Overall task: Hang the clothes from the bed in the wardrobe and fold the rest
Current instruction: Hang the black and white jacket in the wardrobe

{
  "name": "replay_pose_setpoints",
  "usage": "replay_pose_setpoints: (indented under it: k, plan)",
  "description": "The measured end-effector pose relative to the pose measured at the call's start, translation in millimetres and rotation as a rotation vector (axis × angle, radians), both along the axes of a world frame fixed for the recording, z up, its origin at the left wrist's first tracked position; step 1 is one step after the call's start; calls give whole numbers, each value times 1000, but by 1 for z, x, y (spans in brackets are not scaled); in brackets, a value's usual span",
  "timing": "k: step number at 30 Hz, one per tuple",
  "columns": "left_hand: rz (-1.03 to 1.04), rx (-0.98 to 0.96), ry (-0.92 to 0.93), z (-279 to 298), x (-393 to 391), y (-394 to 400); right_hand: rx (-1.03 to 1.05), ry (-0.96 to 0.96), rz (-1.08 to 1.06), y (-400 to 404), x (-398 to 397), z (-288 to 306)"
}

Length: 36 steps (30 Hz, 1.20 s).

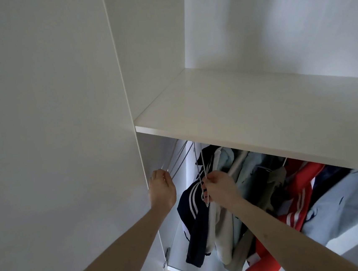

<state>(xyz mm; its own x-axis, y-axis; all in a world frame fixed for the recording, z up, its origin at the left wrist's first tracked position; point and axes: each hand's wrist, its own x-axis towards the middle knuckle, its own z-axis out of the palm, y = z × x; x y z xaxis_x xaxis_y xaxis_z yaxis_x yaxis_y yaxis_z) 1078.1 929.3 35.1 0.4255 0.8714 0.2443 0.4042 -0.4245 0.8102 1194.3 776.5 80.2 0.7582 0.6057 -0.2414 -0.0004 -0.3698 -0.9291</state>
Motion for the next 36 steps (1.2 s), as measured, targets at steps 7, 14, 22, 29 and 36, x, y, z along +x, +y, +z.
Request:
replay_pose_setpoints:
  k: [7,14,22,29,36]
  plan:
    - [-38,-21,117,-8,-3,8,-85,55,89,-43,-43,-13]
    - [-68,-44,293,-29,-12,10,-123,138,71,-73,-62,-6]
    - [-96,-64,115,-32,-21,-10,-107,172,1,-93,-93,-4]
    - [-128,-20,19,-22,-44,-27,-59,188,-78,-105,-114,5]
    - [-154,24,-39,15,-44,-29,17,227,-147,-113,-141,32]
